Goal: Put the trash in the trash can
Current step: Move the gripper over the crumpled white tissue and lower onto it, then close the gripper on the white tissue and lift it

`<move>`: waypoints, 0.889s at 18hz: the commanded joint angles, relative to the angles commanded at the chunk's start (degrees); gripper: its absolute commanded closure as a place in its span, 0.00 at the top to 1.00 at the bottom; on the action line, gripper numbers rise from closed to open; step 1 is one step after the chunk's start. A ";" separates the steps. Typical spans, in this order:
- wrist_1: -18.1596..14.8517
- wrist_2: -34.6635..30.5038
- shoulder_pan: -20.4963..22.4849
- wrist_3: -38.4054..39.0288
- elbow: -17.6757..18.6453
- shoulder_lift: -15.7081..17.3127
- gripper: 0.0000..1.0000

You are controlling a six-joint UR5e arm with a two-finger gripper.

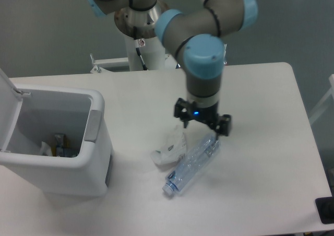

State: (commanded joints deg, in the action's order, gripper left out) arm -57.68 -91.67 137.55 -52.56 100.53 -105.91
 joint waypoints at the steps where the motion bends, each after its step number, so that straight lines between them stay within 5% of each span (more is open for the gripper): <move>1: 2.81 -0.09 -0.27 0.96 1.85 0.09 1.00; 6: 5.39 0.09 -3.34 2.29 5.29 -2.45 0.99; 13: 5.83 0.00 -3.96 3.52 5.03 -3.78 0.00; 16: 5.48 0.09 -3.70 3.78 4.59 -3.69 0.00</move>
State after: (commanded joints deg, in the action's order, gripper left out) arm -52.21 -91.58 133.86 -48.78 105.12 -109.60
